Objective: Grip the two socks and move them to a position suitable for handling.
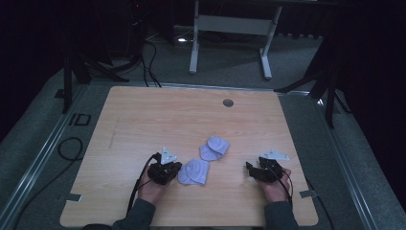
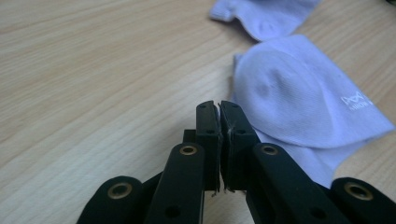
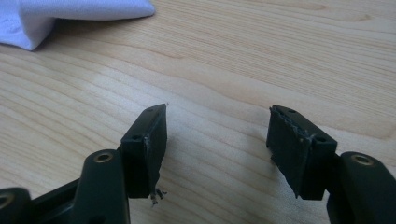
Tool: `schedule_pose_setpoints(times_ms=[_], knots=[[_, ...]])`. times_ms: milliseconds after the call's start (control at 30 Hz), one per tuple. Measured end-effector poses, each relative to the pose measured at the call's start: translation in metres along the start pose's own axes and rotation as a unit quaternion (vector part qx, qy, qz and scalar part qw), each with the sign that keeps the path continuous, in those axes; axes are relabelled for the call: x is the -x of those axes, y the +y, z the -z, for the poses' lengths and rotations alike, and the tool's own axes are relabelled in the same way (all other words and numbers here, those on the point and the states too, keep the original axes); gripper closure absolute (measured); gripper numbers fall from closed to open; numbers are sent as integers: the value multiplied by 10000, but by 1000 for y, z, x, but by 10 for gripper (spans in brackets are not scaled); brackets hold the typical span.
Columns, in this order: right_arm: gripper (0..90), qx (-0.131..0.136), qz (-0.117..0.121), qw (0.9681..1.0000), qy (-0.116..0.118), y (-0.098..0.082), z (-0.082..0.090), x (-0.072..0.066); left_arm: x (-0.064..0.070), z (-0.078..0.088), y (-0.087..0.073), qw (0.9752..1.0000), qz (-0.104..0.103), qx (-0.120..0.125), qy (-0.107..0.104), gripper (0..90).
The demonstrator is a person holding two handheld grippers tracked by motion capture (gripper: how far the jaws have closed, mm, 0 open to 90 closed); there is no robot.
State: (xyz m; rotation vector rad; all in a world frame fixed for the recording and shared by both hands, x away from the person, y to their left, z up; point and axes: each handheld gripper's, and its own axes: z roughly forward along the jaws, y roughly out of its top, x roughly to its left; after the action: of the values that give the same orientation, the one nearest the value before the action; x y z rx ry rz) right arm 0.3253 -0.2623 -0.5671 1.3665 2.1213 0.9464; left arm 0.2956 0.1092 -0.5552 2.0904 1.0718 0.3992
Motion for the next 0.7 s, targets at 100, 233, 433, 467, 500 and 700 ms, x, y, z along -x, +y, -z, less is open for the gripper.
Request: schedule_pose_setpoints(times_ms=[100,233,433,467,500,700], knots=[[382,-4,4,10000,6,0,0,0,3,-2,0,9999,-54,-23,-98,874],[392,1,25,10000,8,0,0,-1,5,-5,0,9997,-121,-123,-163,888],[457,-61,50,10000,24,1,2,-4,10,-6,-2,9995,-82,-200,-250,889],[483,-116,89,9999,26,2,3,-7,10,-6,-2,9994,-78,-194,-262,888],[492,-142,131,9998,33,3,4,-10,11,-6,-3,9994,-66,-202,-272,888],[539,-41,508,9982,318,13,12,-35,11,-3,-5,9993,-28,-230,-301,886]])
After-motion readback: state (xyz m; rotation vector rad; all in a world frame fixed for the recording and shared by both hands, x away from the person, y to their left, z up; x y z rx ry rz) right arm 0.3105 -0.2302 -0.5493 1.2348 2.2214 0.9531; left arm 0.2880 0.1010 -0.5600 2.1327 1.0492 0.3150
